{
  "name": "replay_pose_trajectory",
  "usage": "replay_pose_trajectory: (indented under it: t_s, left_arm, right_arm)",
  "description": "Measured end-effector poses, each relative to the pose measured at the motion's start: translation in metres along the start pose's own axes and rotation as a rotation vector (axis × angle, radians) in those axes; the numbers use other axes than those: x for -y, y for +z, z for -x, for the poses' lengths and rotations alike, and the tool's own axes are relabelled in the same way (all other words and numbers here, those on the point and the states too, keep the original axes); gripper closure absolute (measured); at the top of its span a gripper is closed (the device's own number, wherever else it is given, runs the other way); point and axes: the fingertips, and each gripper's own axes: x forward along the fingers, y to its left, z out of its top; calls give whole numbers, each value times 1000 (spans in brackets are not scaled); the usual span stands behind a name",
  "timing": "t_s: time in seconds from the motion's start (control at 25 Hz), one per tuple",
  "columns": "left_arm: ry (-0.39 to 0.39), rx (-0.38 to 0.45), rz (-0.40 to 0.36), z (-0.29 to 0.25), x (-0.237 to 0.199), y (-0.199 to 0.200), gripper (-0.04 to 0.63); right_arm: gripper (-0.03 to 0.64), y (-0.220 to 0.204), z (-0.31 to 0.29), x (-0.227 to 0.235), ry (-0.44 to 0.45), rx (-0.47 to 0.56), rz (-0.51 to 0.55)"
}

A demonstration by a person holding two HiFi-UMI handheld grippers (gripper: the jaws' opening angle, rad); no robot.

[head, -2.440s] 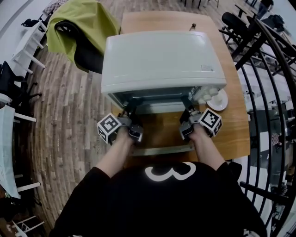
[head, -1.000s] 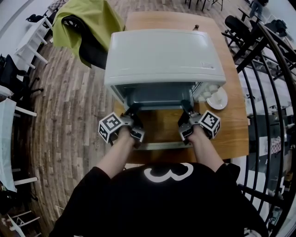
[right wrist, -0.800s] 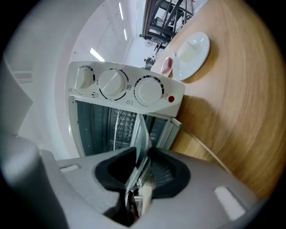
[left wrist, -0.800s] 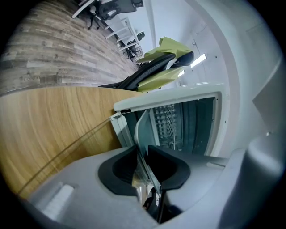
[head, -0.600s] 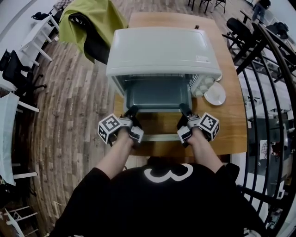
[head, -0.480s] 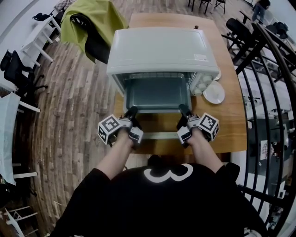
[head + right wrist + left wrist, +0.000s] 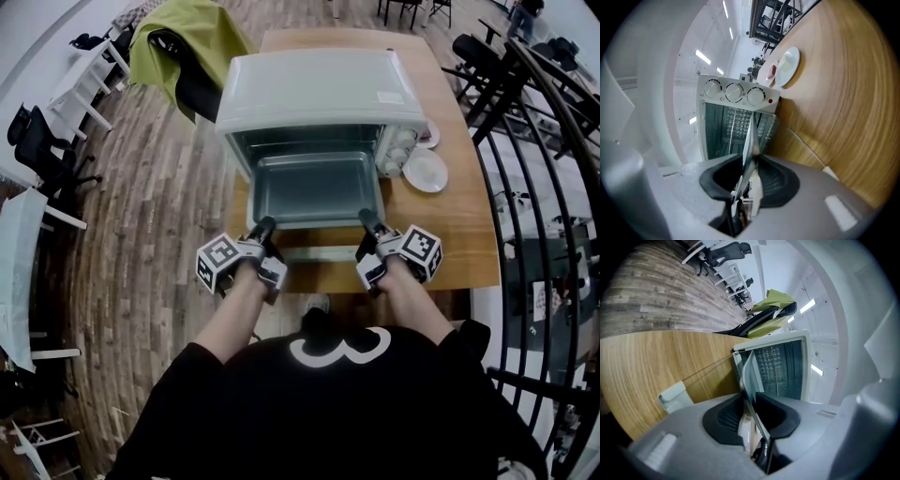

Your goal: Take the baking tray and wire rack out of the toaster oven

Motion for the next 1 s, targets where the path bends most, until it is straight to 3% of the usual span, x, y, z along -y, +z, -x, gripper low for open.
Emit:
replay_pose_trajectory:
  t_s: [0.52, 1.0]
  left_arm:
    - [-29, 23, -53, 73, 0, -49, 501]
    - [-57, -83, -74, 116, 10, -141, 497]
  right_arm:
    - [512, -33, 72, -8, 56, -17, 38]
    - [512, -33, 188, -3, 65, 86, 46]
